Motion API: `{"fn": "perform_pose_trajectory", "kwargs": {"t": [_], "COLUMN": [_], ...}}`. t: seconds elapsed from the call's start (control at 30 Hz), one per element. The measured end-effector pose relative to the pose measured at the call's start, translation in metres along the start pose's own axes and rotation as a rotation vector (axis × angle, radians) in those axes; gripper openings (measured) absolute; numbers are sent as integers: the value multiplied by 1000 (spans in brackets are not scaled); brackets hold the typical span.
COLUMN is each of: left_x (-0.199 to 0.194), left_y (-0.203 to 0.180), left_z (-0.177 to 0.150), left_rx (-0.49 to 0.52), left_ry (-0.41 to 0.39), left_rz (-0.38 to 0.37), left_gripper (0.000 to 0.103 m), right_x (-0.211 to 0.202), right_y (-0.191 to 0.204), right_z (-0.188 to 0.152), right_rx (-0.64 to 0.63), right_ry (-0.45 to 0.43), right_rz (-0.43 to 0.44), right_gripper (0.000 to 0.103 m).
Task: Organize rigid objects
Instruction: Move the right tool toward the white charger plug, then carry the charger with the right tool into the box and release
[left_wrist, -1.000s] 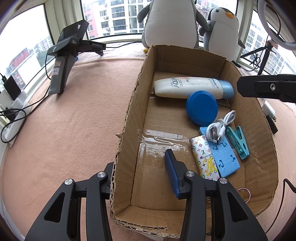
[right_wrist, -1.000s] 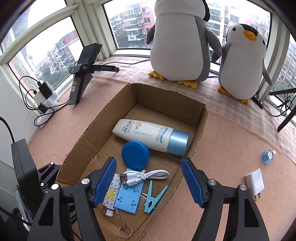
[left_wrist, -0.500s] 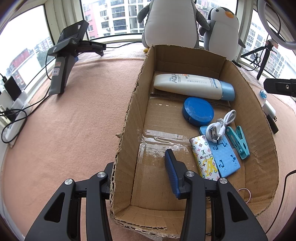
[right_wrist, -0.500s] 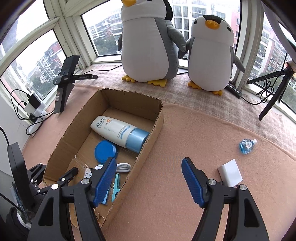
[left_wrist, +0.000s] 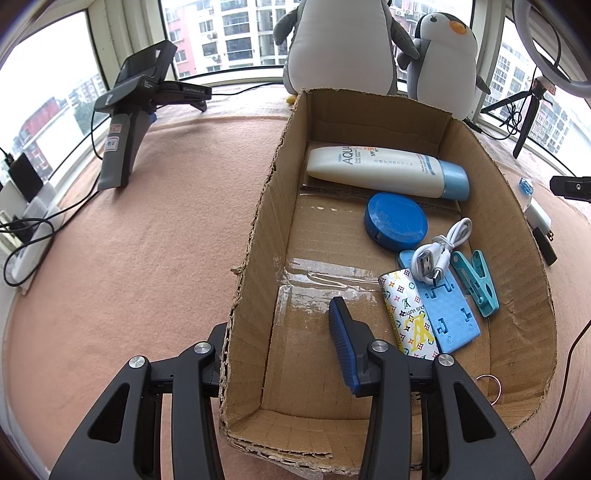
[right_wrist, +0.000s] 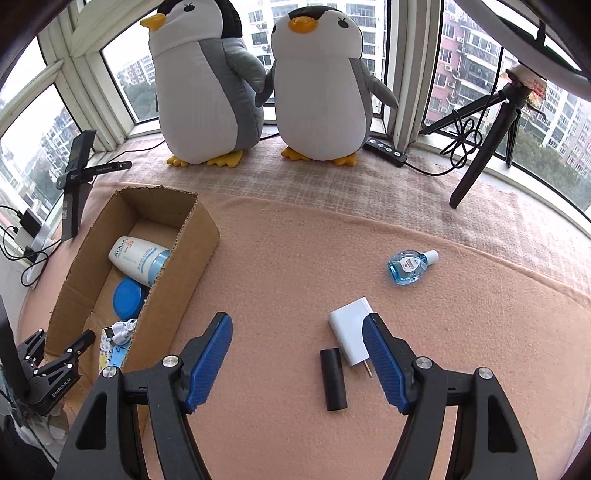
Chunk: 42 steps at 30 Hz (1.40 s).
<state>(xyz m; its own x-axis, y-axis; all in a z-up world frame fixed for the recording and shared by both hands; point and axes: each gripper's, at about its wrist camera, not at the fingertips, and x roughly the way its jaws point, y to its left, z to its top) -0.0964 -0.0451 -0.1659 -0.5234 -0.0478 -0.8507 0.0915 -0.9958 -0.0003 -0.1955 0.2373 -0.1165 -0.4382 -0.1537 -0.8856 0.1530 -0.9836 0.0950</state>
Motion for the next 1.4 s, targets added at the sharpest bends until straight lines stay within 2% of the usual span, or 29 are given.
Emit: {"fn": "perform_pose_trajectory", "kwargs": {"t": [0.33, 0.77, 1.13, 1.2, 1.23, 1.4], "left_x": [0, 0, 0, 0, 0, 0], "left_y": [1, 0, 0, 0, 0, 0], "left_z": [0, 0, 0, 0, 0, 0], "left_rx": [0, -1, 0, 0, 0, 0], "left_ry": [1, 0, 0, 0, 0, 0], "left_rz": [0, 1, 2, 2, 2, 2], "left_gripper": [42, 42, 42, 42, 42, 42], "right_x": [34, 59, 66, 66, 65, 63], "right_y": [-31, -45, -50, -50, -50, -47], "right_z": [-1, -9, -12, -12, -13, -16], "right_rx": [5, 29, 44, 43, 41, 40], "right_ry": [93, 136, 153, 148, 146, 132], "right_rz": [-62, -91, -97, -99, -106, -121], "right_gripper": [69, 68, 47, 35, 32, 32]}}
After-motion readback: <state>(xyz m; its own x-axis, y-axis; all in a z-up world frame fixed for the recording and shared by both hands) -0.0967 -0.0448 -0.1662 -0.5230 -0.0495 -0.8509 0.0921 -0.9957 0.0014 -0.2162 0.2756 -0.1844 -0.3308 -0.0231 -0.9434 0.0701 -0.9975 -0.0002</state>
